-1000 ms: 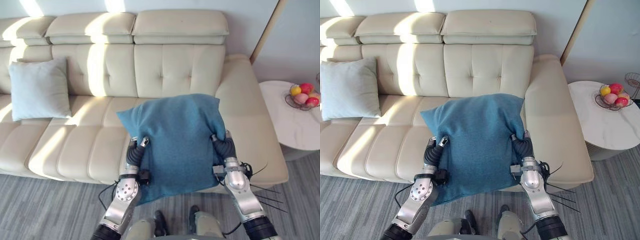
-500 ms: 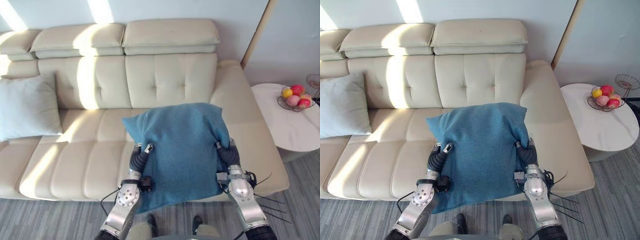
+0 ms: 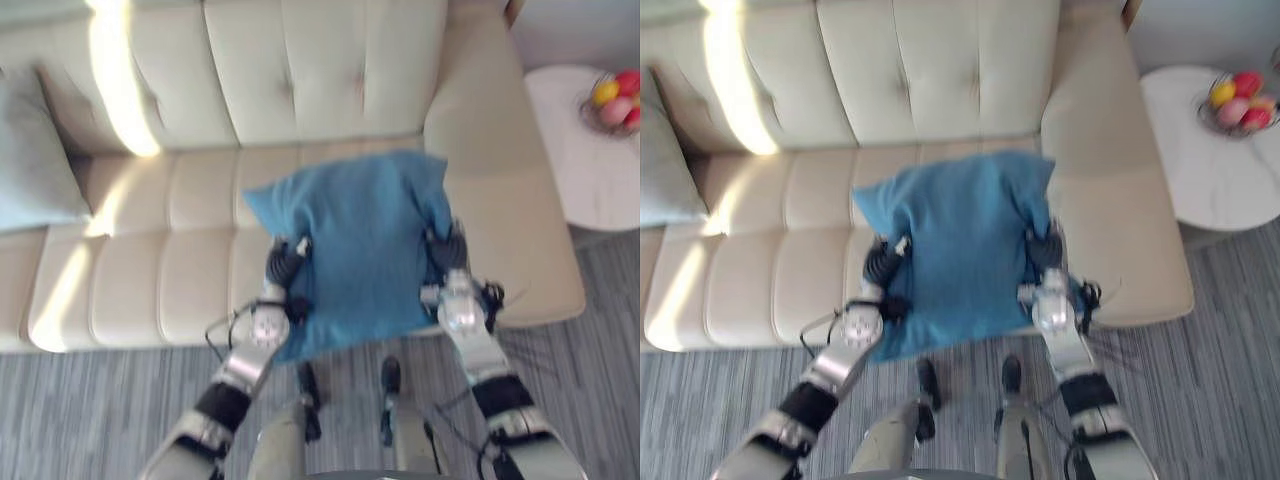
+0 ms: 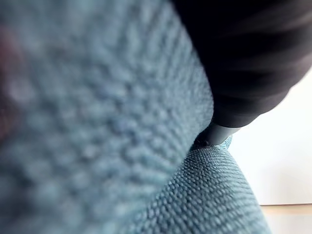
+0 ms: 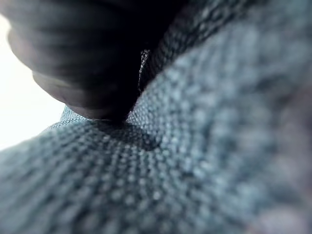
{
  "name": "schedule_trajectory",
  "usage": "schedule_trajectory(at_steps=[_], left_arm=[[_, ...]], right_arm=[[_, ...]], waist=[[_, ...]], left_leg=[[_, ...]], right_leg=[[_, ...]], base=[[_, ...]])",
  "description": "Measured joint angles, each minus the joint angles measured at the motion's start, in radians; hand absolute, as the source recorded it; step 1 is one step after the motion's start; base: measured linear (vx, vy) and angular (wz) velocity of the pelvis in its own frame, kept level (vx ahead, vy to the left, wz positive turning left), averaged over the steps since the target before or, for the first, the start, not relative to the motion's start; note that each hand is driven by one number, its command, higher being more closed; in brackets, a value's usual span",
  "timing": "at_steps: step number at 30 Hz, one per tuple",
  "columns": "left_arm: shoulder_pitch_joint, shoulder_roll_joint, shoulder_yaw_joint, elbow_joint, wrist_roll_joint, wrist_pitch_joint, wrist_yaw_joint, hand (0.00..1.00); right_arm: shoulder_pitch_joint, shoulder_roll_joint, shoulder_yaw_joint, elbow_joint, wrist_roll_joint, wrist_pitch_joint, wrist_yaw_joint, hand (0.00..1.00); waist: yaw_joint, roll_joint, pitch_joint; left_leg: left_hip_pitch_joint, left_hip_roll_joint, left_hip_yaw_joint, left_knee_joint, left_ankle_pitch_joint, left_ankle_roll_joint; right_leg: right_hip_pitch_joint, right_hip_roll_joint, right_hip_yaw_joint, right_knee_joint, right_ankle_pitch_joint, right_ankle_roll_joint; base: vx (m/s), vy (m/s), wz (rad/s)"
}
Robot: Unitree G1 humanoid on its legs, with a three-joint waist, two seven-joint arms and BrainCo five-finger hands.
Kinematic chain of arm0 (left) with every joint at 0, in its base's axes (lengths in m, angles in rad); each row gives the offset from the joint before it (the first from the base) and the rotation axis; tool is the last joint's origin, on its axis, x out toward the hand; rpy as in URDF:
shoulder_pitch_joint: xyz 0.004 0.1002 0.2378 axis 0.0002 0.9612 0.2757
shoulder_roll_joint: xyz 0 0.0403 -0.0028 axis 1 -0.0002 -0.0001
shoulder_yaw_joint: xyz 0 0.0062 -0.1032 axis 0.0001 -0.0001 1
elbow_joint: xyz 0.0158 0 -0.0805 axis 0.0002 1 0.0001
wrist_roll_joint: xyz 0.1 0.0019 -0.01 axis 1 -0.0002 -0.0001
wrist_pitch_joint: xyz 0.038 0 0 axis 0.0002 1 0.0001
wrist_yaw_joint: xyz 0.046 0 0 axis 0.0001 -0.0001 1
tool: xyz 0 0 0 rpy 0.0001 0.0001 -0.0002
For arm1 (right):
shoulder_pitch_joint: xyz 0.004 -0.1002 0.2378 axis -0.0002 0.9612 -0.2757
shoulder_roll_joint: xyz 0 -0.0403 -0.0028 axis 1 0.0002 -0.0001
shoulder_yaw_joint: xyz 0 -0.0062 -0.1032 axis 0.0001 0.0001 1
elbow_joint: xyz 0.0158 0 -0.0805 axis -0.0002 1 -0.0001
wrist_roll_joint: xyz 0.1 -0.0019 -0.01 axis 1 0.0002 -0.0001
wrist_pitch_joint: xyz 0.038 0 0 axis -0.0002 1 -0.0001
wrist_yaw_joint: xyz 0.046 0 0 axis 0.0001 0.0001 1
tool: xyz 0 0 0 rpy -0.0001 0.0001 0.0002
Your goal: Pick up cushions and gather them together orderly.
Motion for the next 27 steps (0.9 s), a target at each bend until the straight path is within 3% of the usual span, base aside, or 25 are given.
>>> schedule_trajectory(at_steps=[5, 8, 11, 15, 18, 19, 21, 24, 27], left_arm=[[-0.469, 0.064, 0.075, 0.157, 0.038, 0.001, 0.106, 1.0], [-0.689, 0.098, 0.122, 0.24, 0.063, -0.001, 0.134, 1.0], [-0.965, 0.127, 0.142, 0.431, 0.096, -0.001, 0.146, 1.0], [-1.158, 0.15, 0.142, 0.564, 0.106, 0.002, 0.146, 1.0], [-1.274, 0.169, 0.142, 0.586, 0.126, 0.02, 0.15, 1.0], [-1.316, 0.176, 0.142, 0.597, 0.135, 0.022, 0.153, 0.0], [-1.389, 0.18, 0.143, 0.606, 0.136, 0.023, 0.173, 0.0], [-1.447, 0.181, 0.173, 0.606, 0.132, 0.025, 0.194, 0.0], [-1.458, 0.182, 0.198, 0.611, 0.084, 0.027, 0.182, 0.0]], right_arm=[[-0.432, -0.013, -0.067, 0.086, -0.044, 0.022, -0.125, 1.0], [-0.653, -0.01, -0.116, 0.175, -0.062, 0.025, -0.171, 1.0], [-0.87, 0.006, -0.184, 0.319, -0.073, 0.027, -0.221, 1.0], [-1.024, 0.006, -0.238, 0.435, -0.058, 0.034, -0.253, 1.0], [-1.141, -0.023, -0.245, 0.478, -0.029, 0.049, -0.28, 1.0], [-1.179, -0.034, -0.245, 0.483, -0.022, 0.05, -0.289, 0.0], [-1.269, -0.063, -0.248, 0.53, 0.008, 0.05, -0.31, 0.0], [-1.331, -0.081, -0.246, 0.541, 0.054, 0.051, -0.335, 0.0], [-1.342, -0.101, -0.24, 0.549, 0.145, 0.051, -0.305, 0.0]], waist=[[0.015, 0.003, 0.087], [0.022, 0.007, 0.121], [0.02, 0.018, 0.132], [0.014, 0.023, 0.155], [0.013, 0.023, 0.21], [0.01, 0.024, 0.222], [0.013, 0.025, 0.225], [0.015, 0.026, 0.252], [0.024, 0.026, 0.252]], left_leg=[[-0.108, -0.008, -0.03, -0.064, 0.098, 0.008], [-0.143, -0.016, -0.041, -0.106, 0.15, 0.01], [-0.198, -0.019, -0.067, -0.15, 0.196, 0.005], [-0.226, -0.022, -0.09, -0.214, 0.245, -0.009], [-0.25, -0.023, -0.093, -0.23, 0.262, -0.01], [-0.274, -0.024, -0.096, -0.23, 0.277, -0.029], [-0.334, -0.025, -0.117, -0.23, 0.301, -0.057], [-0.372, -0.022, -0.117, -0.23, 0.317, -0.047], [-0.417, -0.018, -0.113, -0.231, 0.324, -0.056]], right_leg=[[-0.143, -0.006, -0.026, 0.052, 0.023, -0.001], [-0.191, -0.007, -0.04, 0.054, 0.036, -0.005], [-0.255, -0.008, -0.062, 0.054, 0.047, -0.011], [-0.302, -0.008, -0.078, 0.051, 0.052, -0.011], [-0.324, -0.007, -0.079, 0.035, 0.065, -0.01], [-0.33, -0.007, -0.085, 0.005, 0.083, -0.01], [-0.367, -0.005, -0.095, -0.035, 0.11, -0.014], [-0.395, -0.001, -0.103, -0.044, 0.116, -0.017], [-0.427, 0.006, -0.104, -0.074, 0.132, -0.022]], base=[[-0.16, -0.009, 0.19], [-0.1, -0.001, 0.14], [-0.04, -0.003, 0.14], [0.02, -0.006, 0.09], [0.04, 0.019, 0.01], [0.03, 0.034, 0.06], [0.03, 0.045, 0.07], [0.03, 0.063, 0.04], [0.03, 0.115, -0.03]])
